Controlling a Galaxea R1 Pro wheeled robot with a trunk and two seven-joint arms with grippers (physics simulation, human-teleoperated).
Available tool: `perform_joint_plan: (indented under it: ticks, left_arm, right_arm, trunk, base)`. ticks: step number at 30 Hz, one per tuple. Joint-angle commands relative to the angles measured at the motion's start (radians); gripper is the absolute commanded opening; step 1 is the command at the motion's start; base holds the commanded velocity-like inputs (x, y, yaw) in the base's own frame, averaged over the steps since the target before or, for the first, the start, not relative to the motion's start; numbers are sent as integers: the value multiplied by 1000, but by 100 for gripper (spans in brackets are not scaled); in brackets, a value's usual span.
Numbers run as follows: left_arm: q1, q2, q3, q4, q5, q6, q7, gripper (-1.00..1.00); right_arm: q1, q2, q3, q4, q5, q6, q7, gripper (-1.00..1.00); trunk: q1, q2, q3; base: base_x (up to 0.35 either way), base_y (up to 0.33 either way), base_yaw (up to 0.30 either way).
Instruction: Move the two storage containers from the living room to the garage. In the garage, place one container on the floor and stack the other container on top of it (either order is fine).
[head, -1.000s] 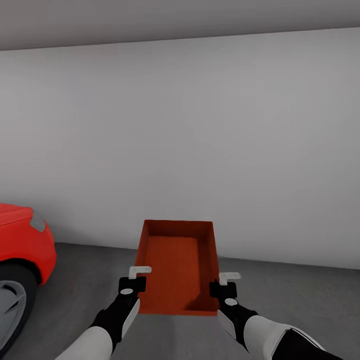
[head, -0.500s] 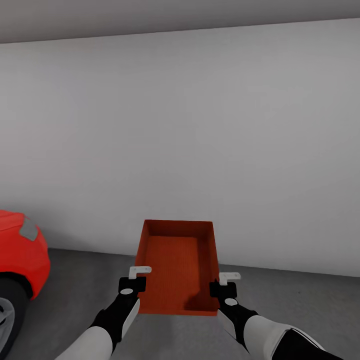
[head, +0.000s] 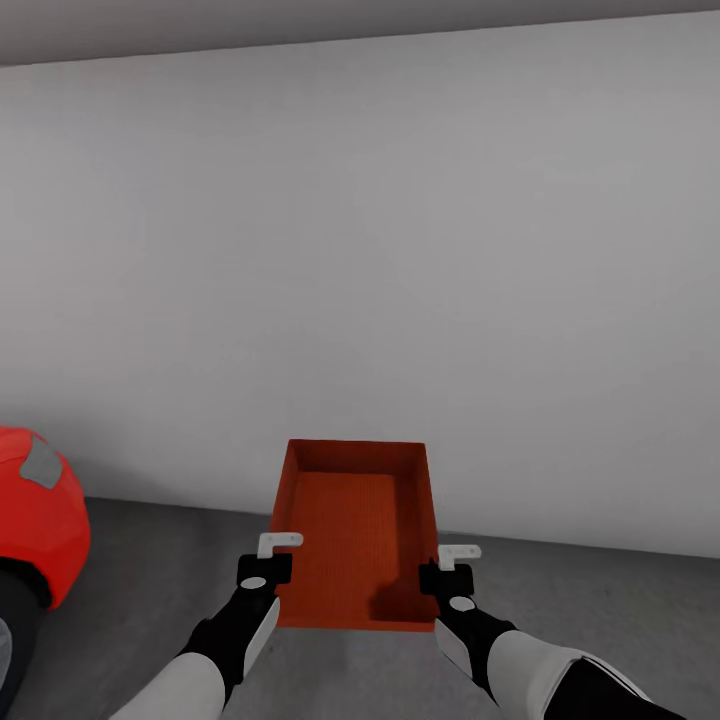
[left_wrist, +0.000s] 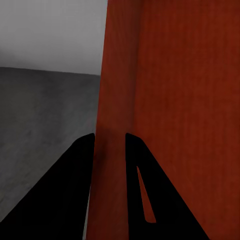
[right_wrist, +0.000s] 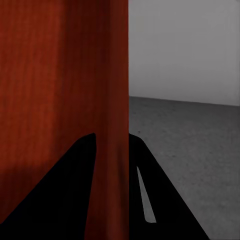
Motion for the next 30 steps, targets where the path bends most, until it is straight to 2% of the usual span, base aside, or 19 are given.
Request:
perform_joint_plan:
  ticks: [1, 30]
  left_arm:
    - [-1, -1, 24, -4, 48, 9, 14, -100]
    - [-1, -1, 24, -5, 48, 10, 14, -100]
  right_arm:
    - [0, 24, -26, -3, 13, 3, 3, -100]
    - [0, 24, -26, -3, 13, 3, 3, -100]
  trunk:
    - [0, -2, -3]
    - [0, -2, -50]
  base:
    - [4, 0, 0]
    - [0, 0, 0]
